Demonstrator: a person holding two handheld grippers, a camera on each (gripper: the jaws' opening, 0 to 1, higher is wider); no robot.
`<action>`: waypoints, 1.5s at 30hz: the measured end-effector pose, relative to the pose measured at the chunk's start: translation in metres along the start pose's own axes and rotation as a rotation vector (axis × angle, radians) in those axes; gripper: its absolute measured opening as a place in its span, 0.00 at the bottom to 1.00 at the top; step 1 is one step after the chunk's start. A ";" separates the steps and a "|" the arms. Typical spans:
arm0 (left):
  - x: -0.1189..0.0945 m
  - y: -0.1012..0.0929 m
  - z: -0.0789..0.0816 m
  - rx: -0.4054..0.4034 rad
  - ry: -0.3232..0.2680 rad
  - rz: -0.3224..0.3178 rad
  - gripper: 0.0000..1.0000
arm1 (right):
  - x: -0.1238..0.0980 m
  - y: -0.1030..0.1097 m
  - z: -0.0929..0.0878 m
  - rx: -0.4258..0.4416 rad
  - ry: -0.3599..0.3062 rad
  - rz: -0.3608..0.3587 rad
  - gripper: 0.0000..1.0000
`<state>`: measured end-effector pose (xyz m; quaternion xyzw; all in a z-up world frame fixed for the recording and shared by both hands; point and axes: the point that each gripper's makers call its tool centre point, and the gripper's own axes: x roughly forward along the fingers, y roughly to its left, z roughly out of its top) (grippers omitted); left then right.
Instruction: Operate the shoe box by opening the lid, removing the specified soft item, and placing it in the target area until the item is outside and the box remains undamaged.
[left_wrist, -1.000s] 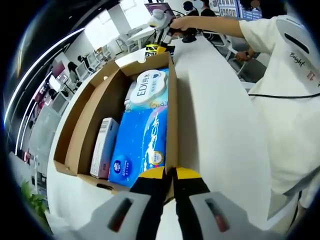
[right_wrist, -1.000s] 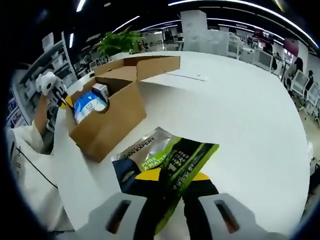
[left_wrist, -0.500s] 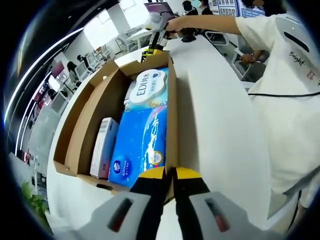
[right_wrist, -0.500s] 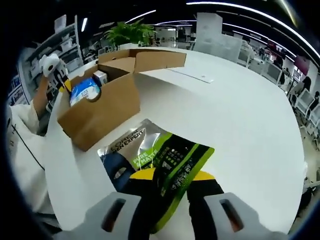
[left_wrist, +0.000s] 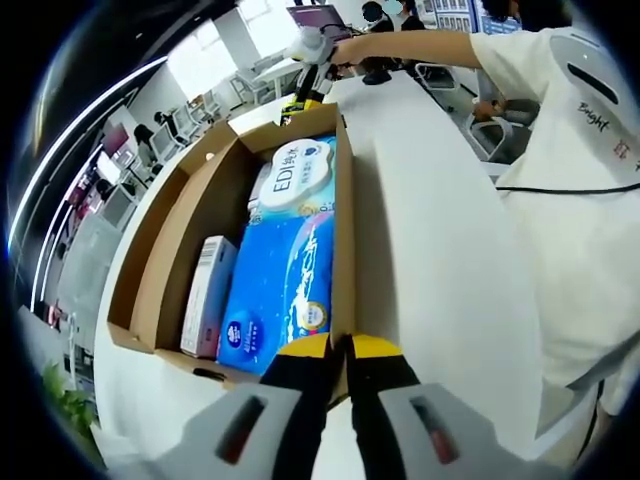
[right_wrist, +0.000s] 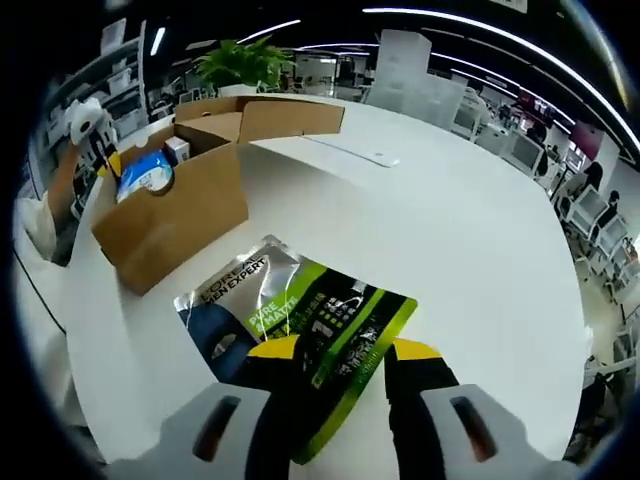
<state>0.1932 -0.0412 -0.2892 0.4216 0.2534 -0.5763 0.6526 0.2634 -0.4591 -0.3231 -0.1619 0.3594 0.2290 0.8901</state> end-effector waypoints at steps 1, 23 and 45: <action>0.000 0.000 0.000 -0.001 0.001 0.000 0.05 | 0.001 -0.001 -0.002 -0.005 0.008 -0.002 0.32; 0.000 0.000 0.001 0.005 -0.005 0.011 0.05 | -0.010 0.003 0.019 0.132 -0.227 -0.017 0.52; 0.000 0.000 0.001 0.011 -0.009 0.016 0.06 | 0.016 0.038 0.004 0.149 -0.175 -0.019 0.67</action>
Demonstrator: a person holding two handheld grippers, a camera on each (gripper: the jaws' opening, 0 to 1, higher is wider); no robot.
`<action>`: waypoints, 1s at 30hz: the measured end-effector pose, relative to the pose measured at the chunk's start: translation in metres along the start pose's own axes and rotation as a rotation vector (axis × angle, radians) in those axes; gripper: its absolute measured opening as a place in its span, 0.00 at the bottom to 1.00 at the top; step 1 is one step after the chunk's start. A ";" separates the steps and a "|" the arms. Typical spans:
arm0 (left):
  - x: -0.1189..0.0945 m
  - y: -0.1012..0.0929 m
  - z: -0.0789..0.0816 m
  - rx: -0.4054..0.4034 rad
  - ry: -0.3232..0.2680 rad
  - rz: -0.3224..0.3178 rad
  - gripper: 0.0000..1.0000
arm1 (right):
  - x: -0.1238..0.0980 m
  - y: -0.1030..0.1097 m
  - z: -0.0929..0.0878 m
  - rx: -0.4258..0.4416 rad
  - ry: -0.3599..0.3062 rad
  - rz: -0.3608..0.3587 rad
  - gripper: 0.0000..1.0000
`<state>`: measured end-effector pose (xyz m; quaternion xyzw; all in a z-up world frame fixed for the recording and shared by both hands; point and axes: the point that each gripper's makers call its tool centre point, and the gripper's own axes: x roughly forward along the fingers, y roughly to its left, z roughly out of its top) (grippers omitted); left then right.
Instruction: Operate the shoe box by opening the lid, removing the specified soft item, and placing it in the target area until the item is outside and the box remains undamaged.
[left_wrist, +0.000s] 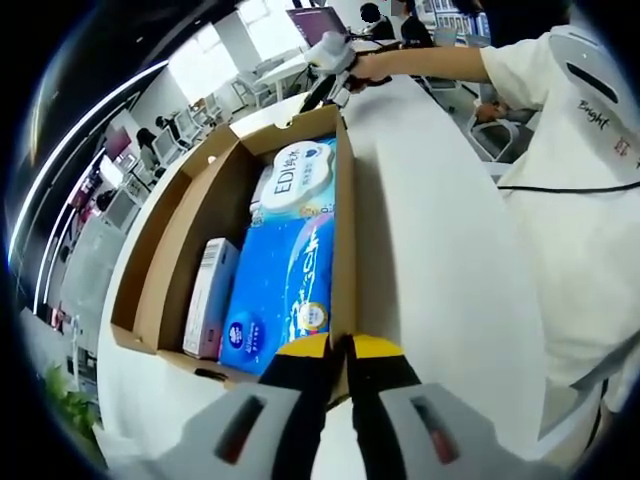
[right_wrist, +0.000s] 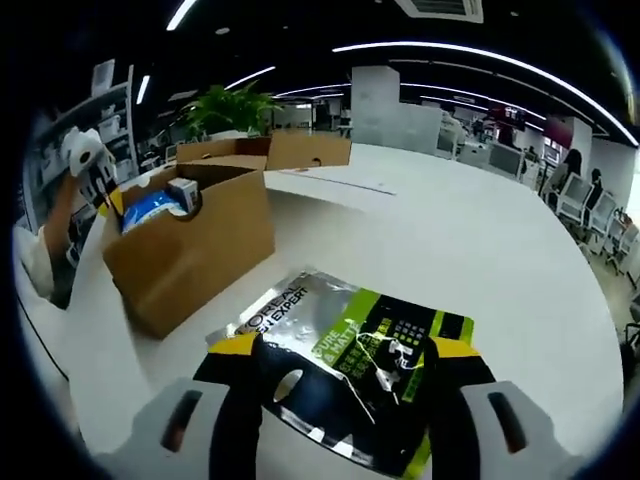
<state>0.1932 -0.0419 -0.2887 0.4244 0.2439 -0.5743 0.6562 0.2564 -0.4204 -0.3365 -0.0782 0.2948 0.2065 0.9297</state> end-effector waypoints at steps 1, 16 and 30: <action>0.000 0.000 0.000 0.000 0.000 0.000 0.06 | 0.001 0.001 -0.003 -0.013 0.010 0.001 0.67; 0.000 0.000 0.001 0.003 -0.003 0.003 0.06 | 0.008 0.011 -0.001 0.016 -0.035 0.014 0.65; 0.000 0.000 0.000 0.008 -0.004 0.007 0.06 | 0.006 0.019 -0.001 -0.020 -0.046 0.057 0.61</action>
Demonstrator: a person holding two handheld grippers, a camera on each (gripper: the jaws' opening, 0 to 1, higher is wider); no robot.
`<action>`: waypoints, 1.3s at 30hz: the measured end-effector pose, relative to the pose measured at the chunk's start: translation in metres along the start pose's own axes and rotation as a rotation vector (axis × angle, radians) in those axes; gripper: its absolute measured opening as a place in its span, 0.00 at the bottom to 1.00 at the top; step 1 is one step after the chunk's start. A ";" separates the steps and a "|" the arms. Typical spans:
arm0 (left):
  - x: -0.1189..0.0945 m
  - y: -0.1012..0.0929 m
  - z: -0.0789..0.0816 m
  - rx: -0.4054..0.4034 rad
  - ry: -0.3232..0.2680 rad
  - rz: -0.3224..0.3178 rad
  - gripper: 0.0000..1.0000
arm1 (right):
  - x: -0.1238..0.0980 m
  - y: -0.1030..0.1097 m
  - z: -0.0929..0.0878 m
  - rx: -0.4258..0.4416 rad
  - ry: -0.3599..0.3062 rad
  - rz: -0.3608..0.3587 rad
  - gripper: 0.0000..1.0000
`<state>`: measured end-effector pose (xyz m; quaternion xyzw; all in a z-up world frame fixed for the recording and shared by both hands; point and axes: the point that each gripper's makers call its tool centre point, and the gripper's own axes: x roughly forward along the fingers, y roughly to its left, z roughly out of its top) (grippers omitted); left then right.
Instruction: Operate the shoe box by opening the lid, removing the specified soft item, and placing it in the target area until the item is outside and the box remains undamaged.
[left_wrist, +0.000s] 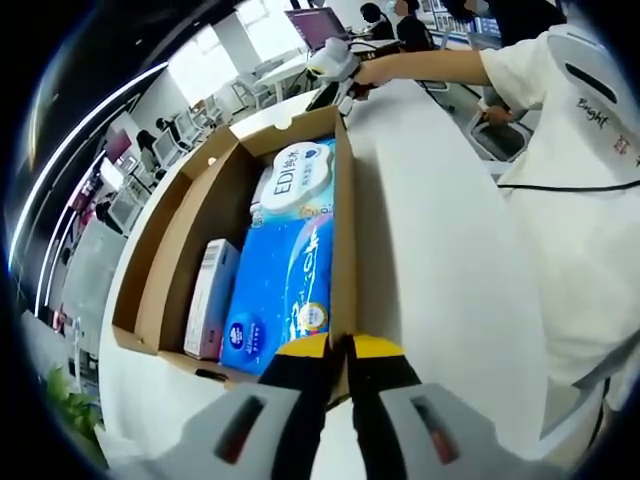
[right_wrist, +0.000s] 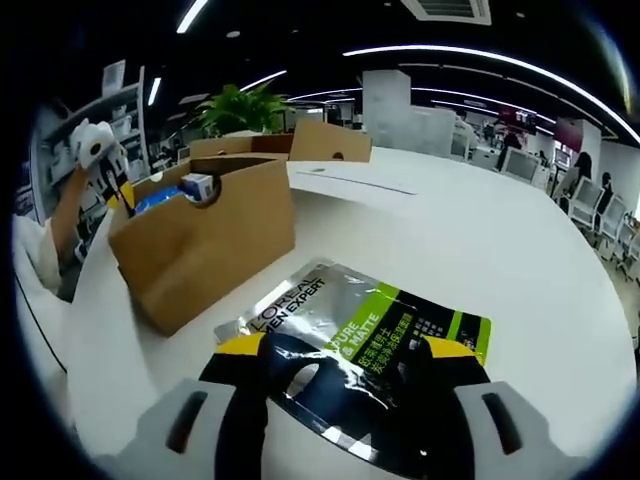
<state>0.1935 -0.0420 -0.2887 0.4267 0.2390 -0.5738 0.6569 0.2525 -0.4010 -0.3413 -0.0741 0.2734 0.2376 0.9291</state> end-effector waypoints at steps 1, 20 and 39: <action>0.000 0.000 0.000 0.000 0.000 0.000 0.06 | 0.000 0.000 0.000 0.000 0.000 0.000 0.61; 0.000 0.000 0.000 -0.010 -0.005 -0.006 0.06 | -0.022 -0.007 0.032 0.031 -0.081 -0.017 0.46; 0.005 -0.001 0.000 -0.004 0.003 -0.044 0.05 | -0.041 0.003 0.080 0.021 -0.098 0.024 0.58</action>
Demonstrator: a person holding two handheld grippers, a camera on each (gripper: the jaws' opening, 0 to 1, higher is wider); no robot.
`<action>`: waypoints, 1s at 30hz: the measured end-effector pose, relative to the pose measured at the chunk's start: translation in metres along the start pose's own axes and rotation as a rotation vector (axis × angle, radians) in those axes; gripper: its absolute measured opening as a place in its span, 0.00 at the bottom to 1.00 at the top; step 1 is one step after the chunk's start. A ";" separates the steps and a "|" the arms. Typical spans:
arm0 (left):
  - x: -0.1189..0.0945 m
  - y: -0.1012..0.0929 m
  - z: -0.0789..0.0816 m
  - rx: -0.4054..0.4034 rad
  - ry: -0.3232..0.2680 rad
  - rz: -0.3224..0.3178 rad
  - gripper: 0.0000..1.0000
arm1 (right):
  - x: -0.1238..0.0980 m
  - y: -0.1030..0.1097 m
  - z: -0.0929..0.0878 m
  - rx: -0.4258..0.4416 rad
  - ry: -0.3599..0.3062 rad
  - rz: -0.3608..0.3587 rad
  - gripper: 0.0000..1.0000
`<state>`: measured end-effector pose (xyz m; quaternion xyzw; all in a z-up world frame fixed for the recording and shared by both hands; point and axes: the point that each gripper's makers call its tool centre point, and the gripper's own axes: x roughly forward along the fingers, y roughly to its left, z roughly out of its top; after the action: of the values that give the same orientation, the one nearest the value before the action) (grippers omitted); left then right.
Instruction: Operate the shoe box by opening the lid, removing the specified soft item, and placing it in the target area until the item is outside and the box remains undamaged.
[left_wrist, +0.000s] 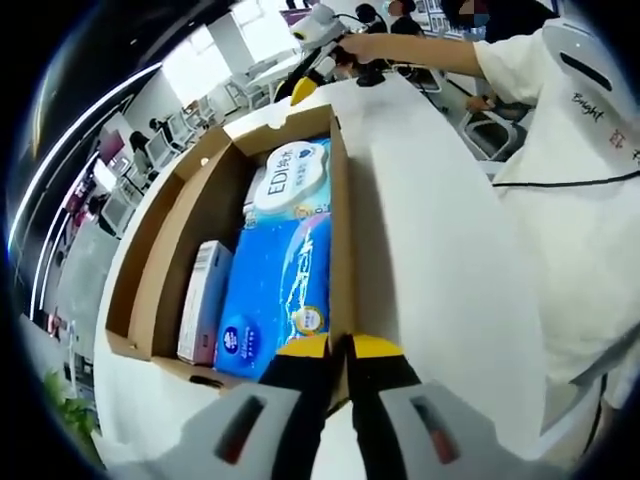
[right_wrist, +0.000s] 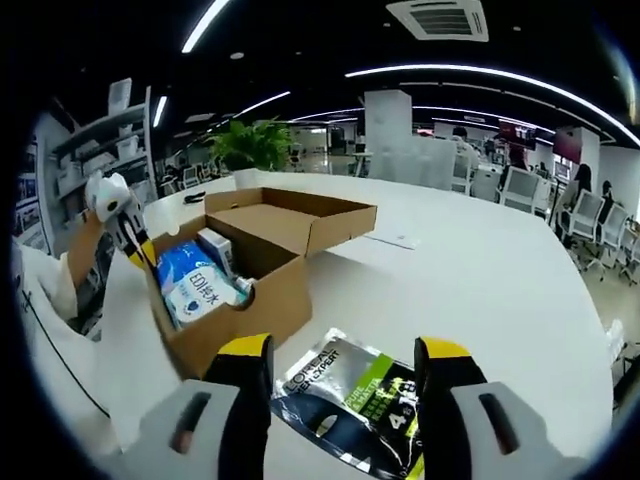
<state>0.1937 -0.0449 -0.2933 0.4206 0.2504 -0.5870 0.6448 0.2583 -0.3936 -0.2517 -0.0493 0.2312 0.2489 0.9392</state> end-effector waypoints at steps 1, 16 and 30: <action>0.000 0.000 0.000 -0.007 0.005 -0.004 0.05 | -0.002 -0.001 0.000 0.013 -0.002 0.000 0.58; 0.004 -0.005 -0.007 -0.008 0.148 -0.142 0.02 | 0.000 0.009 0.004 -0.005 -0.019 0.018 0.53; 0.005 -0.007 -0.008 -0.018 0.218 -0.130 0.01 | -0.004 0.020 0.002 -0.002 -0.070 0.035 0.57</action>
<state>0.1893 -0.0407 -0.3028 0.4588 0.3511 -0.5761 0.5782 0.2464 -0.3774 -0.2473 -0.0376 0.1988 0.2671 0.9422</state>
